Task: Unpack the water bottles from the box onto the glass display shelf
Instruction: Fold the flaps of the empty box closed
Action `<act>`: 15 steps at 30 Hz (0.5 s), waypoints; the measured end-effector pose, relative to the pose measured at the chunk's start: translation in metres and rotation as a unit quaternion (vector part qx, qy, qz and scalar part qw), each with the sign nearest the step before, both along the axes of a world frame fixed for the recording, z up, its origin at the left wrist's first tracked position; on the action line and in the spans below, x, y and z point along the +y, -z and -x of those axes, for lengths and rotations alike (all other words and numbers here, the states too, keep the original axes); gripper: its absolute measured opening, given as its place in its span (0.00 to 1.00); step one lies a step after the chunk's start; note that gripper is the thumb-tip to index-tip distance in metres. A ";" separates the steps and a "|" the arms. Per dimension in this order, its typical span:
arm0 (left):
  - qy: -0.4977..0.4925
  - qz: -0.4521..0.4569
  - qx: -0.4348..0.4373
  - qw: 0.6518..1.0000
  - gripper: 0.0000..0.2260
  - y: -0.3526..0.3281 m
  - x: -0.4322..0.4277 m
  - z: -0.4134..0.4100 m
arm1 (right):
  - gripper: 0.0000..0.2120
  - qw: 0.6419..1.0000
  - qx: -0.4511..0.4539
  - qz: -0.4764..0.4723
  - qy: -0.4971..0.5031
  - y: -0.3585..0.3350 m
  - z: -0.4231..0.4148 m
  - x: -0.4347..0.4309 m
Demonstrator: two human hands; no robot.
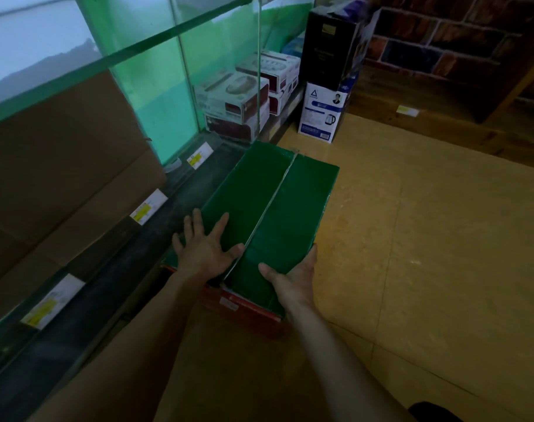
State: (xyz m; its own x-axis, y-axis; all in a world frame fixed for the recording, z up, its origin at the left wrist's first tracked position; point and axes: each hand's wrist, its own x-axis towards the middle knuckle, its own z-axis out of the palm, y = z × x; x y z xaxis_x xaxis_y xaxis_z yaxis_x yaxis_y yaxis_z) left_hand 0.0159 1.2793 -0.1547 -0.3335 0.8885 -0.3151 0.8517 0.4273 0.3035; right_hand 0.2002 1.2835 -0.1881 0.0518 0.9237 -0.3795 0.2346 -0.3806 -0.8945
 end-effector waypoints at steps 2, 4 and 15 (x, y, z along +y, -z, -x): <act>-0.002 0.005 0.008 1.000 0.34 -0.004 -0.007 -0.008 | 0.63 1.000 -0.011 0.010 -0.002 -0.004 0.001 0.001; -0.013 0.006 0.003 1.000 0.33 -0.010 -0.017 -0.019 | 0.63 0.999 -0.015 0.024 -0.015 -0.010 -0.001 0.002; -0.005 0.005 -0.027 1.000 0.30 -0.060 -0.052 -0.048 | 0.53 0.986 -0.105 0.017 -0.131 -0.059 -0.023 -0.020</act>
State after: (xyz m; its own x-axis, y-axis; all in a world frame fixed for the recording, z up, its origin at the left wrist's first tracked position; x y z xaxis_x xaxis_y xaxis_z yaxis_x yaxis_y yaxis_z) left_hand 0.0635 1.2270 -0.0944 -0.3244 0.8822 -0.3414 0.8299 0.4386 0.3448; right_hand 0.2233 1.2635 -0.1295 -0.1054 0.9028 -0.4169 0.5074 -0.3117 -0.8033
